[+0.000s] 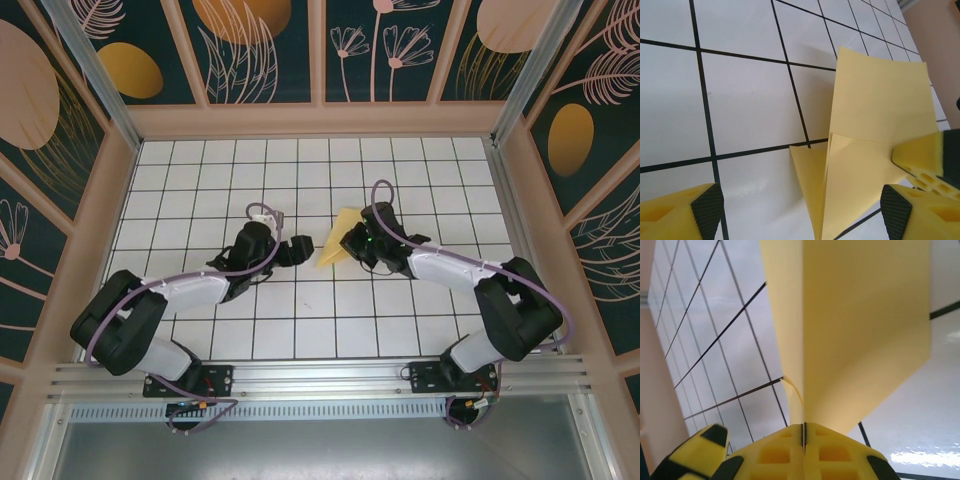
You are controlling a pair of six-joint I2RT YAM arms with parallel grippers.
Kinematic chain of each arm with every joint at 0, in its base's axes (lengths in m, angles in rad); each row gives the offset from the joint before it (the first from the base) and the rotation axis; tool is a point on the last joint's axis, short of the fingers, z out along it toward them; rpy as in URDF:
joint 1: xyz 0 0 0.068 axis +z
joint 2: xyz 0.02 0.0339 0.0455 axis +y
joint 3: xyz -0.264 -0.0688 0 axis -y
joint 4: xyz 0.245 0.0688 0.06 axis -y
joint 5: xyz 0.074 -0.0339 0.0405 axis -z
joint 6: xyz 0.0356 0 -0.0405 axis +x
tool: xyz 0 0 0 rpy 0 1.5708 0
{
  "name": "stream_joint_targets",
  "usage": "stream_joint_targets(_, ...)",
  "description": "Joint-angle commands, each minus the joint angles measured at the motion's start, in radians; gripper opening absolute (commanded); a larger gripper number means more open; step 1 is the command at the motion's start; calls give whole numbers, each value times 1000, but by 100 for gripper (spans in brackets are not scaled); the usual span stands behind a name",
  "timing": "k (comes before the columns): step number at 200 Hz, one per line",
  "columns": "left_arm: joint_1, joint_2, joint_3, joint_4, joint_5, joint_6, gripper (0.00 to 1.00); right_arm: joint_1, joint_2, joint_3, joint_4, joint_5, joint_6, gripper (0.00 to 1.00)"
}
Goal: Fold a paper plane with a square sheet of paper (pick it up from the middle)
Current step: Fourth fold the wing at the center of the table.
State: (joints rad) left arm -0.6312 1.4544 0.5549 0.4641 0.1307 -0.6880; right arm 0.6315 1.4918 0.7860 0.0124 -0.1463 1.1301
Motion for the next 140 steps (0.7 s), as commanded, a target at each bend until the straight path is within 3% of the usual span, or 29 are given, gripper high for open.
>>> stream_joint_targets(1, -15, -39, -47, 182, 33, 145, 85, 8, 37, 21, -52, 80, 123, 0)
stream_joint_targets(54, -39, 22, -43, 197, -43, 319, 80, 16, 206, 166, -89, 11, 130, 0)
stream_joint_targets(83, -55, 66, -80, 333, -13, 403, 77, 20, 251, 200, -110, -12, 163, 0)
stream_joint_targets(140, -65, 173, -44, 363, 74, 541, 64, 23, 267, 248, -157, -39, 236, 0)
